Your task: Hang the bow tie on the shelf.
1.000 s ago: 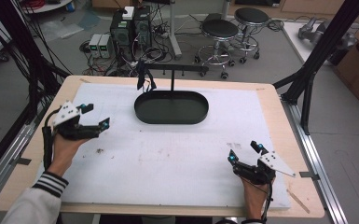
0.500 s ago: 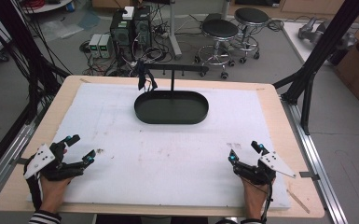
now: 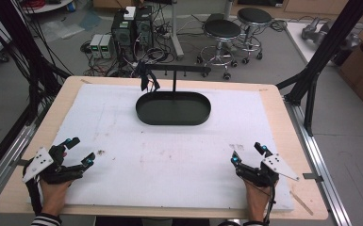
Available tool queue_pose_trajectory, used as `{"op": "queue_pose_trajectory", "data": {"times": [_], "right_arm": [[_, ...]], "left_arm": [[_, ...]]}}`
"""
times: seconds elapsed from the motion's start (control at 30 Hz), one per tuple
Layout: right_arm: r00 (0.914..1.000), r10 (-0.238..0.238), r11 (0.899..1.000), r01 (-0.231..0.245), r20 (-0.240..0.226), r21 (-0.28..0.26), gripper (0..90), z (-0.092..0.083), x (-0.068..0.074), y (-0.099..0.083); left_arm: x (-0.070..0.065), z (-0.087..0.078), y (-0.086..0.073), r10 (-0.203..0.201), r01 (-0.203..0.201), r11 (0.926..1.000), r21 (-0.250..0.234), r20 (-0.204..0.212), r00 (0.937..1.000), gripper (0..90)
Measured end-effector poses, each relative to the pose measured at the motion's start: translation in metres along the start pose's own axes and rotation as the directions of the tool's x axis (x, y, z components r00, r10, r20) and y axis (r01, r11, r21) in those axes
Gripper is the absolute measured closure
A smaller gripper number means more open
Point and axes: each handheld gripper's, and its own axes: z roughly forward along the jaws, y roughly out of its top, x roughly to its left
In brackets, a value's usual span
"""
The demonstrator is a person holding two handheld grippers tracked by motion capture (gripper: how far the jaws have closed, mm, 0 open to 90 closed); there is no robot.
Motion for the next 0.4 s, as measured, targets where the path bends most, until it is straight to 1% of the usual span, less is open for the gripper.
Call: {"op": "queue_pose_trajectory", "data": {"times": [0.07,0.2,0.27,0.4], "right_arm": [[1.0000,0.002,1.000,-0.002,-0.004,0.000,8.0,-0.0001,-0.0003,0.0000],[0.9999,0.010,1.000,-0.010,-0.005,-0.001,8.0,-0.0002,-0.0007,0.0000],[0.9999,0.012,1.000,-0.012,-0.005,0.001,8.0,-0.0004,-0.0004,-0.0001],[1.0000,0.002,1.000,-0.002,-0.006,-0.006,8.0,-0.0007,0.0000,-0.0003]], "left_arm": [[0.0001,0.0001,0.0001,0.001,-0.001,1.0000,0.003,-0.001,1.0000,15.5],[0.0009,0.0000,-0.0001,-0.015,0.015,0.9999,0.002,-0.003,0.9999,15.8],[0.0013,-0.0001,-0.0001,-0.016,0.016,0.9999,0.001,-0.004,0.9999,16.3],[0.0020,0.0005,0.0001,-0.037,0.037,0.9993,0.001,-0.034,0.9987,17.5]]}}
